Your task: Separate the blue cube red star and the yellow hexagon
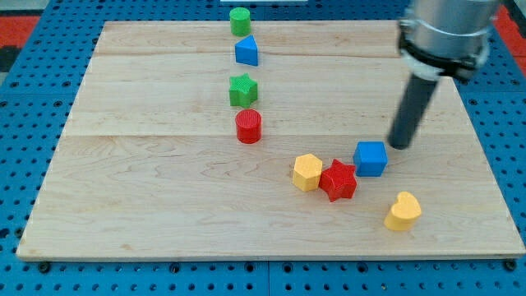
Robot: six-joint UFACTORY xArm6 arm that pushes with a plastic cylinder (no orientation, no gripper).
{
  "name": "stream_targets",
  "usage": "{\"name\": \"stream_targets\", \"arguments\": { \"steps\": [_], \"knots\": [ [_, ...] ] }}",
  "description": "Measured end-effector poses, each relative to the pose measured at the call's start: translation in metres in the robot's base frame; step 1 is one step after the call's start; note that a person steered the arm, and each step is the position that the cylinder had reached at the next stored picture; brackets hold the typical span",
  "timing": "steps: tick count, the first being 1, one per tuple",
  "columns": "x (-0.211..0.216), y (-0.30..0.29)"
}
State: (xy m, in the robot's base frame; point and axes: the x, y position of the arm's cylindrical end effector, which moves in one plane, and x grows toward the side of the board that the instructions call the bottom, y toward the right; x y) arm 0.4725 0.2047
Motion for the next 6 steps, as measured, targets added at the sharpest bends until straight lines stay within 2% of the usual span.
{"name": "stream_targets", "arguments": {
  "steps": [1, 5, 6],
  "knots": [
    [0.038, 0.014],
    [0.039, -0.21],
    [0.044, -0.187]
  ]
}}
